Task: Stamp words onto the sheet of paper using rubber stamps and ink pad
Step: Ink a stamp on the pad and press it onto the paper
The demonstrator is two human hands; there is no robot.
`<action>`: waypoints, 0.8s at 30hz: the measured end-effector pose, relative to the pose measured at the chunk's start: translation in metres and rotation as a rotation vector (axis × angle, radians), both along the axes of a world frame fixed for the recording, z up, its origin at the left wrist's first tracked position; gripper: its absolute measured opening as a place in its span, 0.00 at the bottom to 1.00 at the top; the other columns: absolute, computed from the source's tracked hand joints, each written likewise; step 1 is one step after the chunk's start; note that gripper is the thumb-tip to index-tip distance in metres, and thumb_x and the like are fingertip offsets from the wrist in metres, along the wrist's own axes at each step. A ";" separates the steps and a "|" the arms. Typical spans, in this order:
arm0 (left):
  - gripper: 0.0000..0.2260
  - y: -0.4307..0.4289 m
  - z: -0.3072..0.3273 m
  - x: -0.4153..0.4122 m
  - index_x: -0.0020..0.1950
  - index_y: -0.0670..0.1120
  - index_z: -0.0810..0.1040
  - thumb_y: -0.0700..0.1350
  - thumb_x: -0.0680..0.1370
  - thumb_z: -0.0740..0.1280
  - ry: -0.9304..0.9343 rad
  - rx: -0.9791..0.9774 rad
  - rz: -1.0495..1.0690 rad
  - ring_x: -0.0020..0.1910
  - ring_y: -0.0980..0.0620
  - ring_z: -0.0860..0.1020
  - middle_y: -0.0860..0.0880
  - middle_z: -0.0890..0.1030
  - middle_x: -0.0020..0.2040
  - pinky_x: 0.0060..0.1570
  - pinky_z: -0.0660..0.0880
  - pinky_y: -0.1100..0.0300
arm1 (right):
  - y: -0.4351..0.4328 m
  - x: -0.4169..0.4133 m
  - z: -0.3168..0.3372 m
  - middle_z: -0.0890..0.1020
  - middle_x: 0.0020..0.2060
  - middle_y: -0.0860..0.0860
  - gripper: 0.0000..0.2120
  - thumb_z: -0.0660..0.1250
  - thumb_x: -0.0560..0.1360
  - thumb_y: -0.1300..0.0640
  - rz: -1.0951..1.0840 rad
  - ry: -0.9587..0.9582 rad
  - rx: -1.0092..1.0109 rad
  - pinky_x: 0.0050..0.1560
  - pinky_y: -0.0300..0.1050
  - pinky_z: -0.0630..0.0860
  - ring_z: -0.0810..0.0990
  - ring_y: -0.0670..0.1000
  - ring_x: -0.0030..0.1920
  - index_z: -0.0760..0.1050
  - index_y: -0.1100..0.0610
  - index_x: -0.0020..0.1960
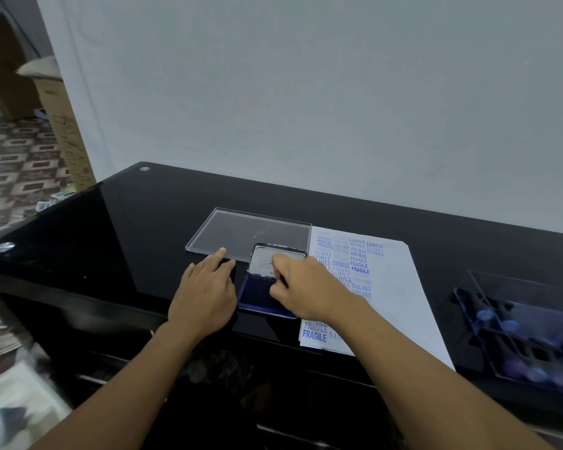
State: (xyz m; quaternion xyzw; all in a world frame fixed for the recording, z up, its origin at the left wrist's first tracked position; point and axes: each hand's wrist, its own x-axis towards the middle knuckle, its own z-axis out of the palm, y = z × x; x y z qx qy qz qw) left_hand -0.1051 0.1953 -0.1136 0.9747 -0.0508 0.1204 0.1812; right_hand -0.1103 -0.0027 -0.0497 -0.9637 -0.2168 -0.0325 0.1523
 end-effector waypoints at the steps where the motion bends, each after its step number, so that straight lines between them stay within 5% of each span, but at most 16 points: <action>1: 0.20 0.000 0.000 0.000 0.75 0.46 0.69 0.45 0.83 0.54 0.001 0.005 0.000 0.77 0.50 0.61 0.48 0.60 0.79 0.75 0.57 0.46 | 0.001 0.001 0.000 0.73 0.33 0.53 0.05 0.60 0.76 0.55 -0.002 0.002 0.003 0.32 0.46 0.66 0.71 0.55 0.34 0.67 0.56 0.44; 24: 0.19 -0.003 0.002 -0.003 0.73 0.46 0.70 0.44 0.82 0.54 0.002 0.002 0.014 0.77 0.49 0.60 0.48 0.60 0.79 0.75 0.56 0.45 | 0.010 0.009 -0.001 0.74 0.38 0.55 0.08 0.61 0.75 0.55 -0.003 0.033 -0.013 0.36 0.48 0.70 0.73 0.57 0.41 0.63 0.53 0.40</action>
